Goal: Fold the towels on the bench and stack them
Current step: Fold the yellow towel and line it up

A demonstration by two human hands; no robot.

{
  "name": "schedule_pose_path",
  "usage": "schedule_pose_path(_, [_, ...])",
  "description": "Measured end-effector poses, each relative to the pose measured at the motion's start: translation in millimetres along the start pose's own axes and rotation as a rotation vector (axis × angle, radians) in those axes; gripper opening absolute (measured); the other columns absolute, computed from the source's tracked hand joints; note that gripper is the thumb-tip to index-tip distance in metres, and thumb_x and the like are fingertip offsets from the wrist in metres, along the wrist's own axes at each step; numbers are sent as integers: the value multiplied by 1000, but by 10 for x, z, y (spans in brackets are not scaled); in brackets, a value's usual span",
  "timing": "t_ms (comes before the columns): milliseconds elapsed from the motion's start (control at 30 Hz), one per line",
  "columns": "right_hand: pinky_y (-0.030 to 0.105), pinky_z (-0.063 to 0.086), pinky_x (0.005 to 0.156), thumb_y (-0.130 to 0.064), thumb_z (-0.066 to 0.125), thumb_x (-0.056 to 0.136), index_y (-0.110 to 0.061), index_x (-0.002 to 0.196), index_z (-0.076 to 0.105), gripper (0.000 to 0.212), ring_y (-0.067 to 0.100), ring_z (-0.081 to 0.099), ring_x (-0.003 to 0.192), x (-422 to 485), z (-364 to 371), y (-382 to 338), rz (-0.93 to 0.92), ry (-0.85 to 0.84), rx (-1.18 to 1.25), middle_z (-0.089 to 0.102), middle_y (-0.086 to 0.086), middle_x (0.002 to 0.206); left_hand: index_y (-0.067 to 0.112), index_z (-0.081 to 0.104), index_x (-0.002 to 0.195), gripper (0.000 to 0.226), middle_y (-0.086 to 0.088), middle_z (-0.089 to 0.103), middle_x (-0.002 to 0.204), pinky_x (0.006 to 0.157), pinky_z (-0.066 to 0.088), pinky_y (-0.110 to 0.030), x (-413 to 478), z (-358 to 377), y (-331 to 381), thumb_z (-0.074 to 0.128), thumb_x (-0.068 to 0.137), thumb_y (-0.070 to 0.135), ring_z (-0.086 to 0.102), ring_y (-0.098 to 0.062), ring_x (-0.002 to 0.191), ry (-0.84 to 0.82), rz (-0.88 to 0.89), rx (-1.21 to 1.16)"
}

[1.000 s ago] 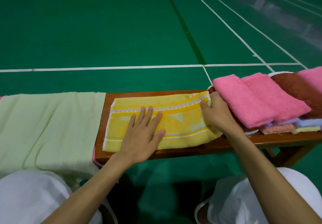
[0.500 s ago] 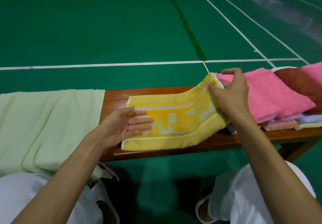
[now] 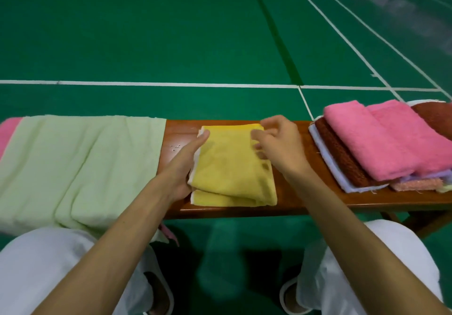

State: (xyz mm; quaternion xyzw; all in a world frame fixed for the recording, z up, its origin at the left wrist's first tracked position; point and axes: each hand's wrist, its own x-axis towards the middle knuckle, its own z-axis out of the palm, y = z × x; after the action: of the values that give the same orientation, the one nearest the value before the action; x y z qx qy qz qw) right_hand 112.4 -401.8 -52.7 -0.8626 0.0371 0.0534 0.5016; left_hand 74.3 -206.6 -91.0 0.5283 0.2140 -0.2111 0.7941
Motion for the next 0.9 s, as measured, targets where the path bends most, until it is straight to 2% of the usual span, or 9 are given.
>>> schedule_pose_path(133, [52,55,91,-59,75,84,-17,121,50,61,26,63,105,47,-63,297,152,0,-403,63,2,113,12,57,134,42,-12,72,120,81,57,-44,-15,0,-25,71,96,24,69,-34,109,107,-48,86])
schedule_pose_path(267, [51,58,89,-43,84,82,-25,89,56,34,23,66,97,111,-27,381,132,-34,-305,68,0,99,16,61,126,34,-10,76,116,84,59,-43,-27,-16,-17,72,94,20,71,-31,107,66,-39,131])
schedule_pose_path(400, [49,61,85,-35,90,77,-15,118,63,53,19,68,96,162,-78,473,116,-41,-156,70,1,97,13,67,120,40,-8,77,111,82,60,-40,-62,-101,61,80,87,32,73,-26,99,148,32,422])
schedule_pose_path(533, [44,60,86,-46,89,74,-17,123,59,64,14,66,94,178,-130,545,44,0,-135,69,-4,96,7,76,73,50,-4,75,67,58,50,-26,-219,-258,203,67,94,52,68,-19,56,316,100,1022])
schedule_pose_path(633, [45,55,94,-58,75,84,-20,132,53,65,16,63,107,180,-152,570,-92,116,-198,65,-4,116,16,63,52,59,7,59,48,55,40,-26,-225,-337,101,61,94,57,59,-19,54,680,477,1314])
schedule_pose_path(700, [46,47,107,-57,61,95,-21,145,44,64,19,52,129,169,-125,578,-237,127,-300,55,0,140,25,70,75,40,14,67,76,62,41,-28,-163,-291,-11,57,97,56,64,-17,78,727,798,1295])
schedule_pose_path(767, [46,29,122,-57,48,101,-20,157,32,69,20,29,149,146,-55,560,-420,27,-412,35,2,162,29,65,128,43,10,65,131,95,47,-36,-51,-189,-106,45,103,56,54,-16,125,507,953,1356])
schedule_pose_path(833, [45,11,128,-58,37,102,-21,164,16,75,17,3,158,120,50,558,-557,-106,-572,9,-2,172,28,32,160,63,7,28,168,126,18,-41,42,-85,-216,32,106,58,14,-14,157,257,947,1496])
schedule_pose_path(900, [46,0,129,-56,32,104,-26,165,0,75,14,-17,157,82,165,586,-581,-221,-707,-11,-7,171,28,9,166,70,9,-1,173,129,-1,-45,95,-44,-324,20,105,63,-15,-10,158,152,851,1616])
